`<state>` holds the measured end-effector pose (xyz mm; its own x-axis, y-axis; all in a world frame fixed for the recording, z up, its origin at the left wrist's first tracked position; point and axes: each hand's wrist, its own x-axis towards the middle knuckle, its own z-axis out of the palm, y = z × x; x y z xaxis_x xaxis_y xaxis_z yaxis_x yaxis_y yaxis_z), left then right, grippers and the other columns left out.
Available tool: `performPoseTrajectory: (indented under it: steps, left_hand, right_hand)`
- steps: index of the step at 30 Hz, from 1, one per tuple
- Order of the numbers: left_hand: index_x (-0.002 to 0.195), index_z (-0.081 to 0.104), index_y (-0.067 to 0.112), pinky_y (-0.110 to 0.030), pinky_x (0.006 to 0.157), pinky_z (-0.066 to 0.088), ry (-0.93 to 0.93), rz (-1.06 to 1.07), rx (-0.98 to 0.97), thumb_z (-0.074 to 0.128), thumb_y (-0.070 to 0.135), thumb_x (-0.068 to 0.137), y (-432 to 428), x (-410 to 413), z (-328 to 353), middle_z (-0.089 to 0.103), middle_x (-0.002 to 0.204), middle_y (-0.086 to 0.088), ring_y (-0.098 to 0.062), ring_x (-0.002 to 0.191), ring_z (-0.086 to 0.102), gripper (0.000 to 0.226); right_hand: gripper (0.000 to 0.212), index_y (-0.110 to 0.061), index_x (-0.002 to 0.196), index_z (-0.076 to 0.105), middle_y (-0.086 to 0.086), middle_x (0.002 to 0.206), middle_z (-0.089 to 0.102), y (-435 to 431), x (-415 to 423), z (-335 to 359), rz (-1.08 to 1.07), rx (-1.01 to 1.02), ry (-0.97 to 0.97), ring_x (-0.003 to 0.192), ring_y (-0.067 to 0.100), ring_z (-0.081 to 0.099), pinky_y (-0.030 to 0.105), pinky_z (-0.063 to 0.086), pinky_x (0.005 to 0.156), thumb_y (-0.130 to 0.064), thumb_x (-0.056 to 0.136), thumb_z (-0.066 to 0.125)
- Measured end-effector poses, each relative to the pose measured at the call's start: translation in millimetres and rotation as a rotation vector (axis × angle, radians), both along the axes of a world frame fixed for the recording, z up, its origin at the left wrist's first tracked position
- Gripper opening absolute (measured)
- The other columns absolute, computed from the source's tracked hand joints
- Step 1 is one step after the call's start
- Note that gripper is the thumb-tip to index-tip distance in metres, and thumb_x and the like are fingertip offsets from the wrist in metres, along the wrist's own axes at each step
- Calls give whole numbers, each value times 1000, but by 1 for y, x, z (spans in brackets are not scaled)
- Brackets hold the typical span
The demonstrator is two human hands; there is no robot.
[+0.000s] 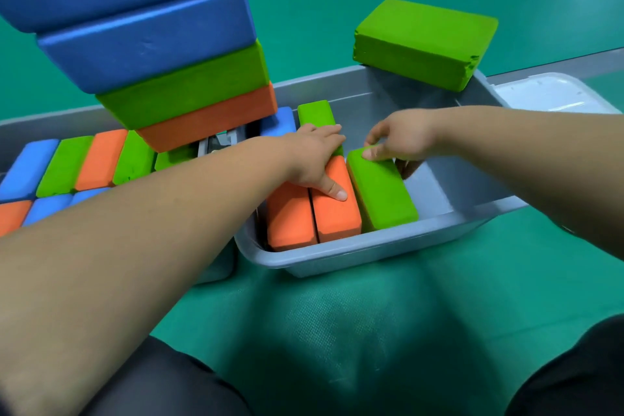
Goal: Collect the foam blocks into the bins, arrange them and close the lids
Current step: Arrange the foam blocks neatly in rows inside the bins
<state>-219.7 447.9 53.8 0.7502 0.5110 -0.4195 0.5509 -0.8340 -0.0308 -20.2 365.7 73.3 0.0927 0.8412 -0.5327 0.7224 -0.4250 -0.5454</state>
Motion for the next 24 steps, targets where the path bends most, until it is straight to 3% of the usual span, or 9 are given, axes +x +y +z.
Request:
performPoseTrajectory:
  steps: [4,10,15,20,24]
  left_hand:
    - [166,14,16,-49,127,20,10,-16,12,67,87,68,3,1,-2,3,175,-4,-34,158,12,132]
    - [165,15,19,-53,122,29,15,2,7,67,89,66,4,1,-1,2,175,1,-37,155,15,133]
    - [166,13,19,-55,121,31,15,0,13,65,89,68,0,1,-1,1,175,3,-36,155,15,131]
    - [166,15,18,-56,120,32,12,2,19,64,90,67,0,2,-2,2,175,2,-37,155,15,131]
    - [165,16,17,-53,121,31,4,-10,33,64,90,68,0,1,-3,3,174,0,-37,154,18,130]
  right_hand:
    - [51,-17,148,51,11,109,65,5,-13,-14,75,-91,-163,83,26,74,43,65,60,-46,105,52]
    - [51,-18,145,54,12,112,66,21,-21,-10,187,-168,-374,89,25,74,46,66,68,-49,107,44]
    - [51,-5,132,57,16,112,65,22,-15,-14,46,-226,-244,85,31,77,48,65,66,-48,105,47]
    - [56,-2,123,58,15,117,63,20,-15,-18,11,-221,-241,72,33,78,47,64,79,-52,106,42]
    - [57,-3,126,58,16,110,66,19,-20,-21,60,-177,-307,74,29,77,44,66,68,-53,106,39]
